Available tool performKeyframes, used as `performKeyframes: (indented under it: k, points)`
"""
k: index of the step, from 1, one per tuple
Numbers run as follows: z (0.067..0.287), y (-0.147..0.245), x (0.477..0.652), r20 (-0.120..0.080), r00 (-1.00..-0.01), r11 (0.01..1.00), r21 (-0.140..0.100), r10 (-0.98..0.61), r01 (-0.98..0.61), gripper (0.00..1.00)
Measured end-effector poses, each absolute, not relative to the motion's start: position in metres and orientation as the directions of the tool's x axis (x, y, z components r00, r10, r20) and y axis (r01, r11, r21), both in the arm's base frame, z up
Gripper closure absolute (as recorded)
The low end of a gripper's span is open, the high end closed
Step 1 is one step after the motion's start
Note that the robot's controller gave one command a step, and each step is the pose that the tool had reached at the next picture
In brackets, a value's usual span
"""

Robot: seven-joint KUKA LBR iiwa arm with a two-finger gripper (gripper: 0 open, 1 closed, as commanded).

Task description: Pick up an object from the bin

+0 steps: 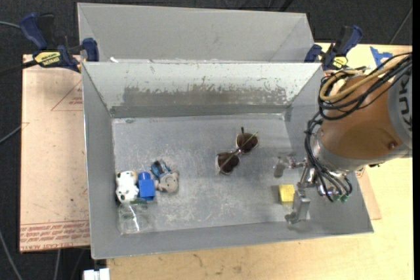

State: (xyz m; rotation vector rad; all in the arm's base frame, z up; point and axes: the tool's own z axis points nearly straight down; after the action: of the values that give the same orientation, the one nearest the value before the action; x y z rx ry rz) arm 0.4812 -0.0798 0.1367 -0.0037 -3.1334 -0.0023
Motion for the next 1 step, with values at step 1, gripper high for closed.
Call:
performKeyframes:
  k: [1]
  points:
    - [0.1408,-0.0795,0.4833,0.000,-1.000,1.000,0.000,0.000,0.000,0.00]
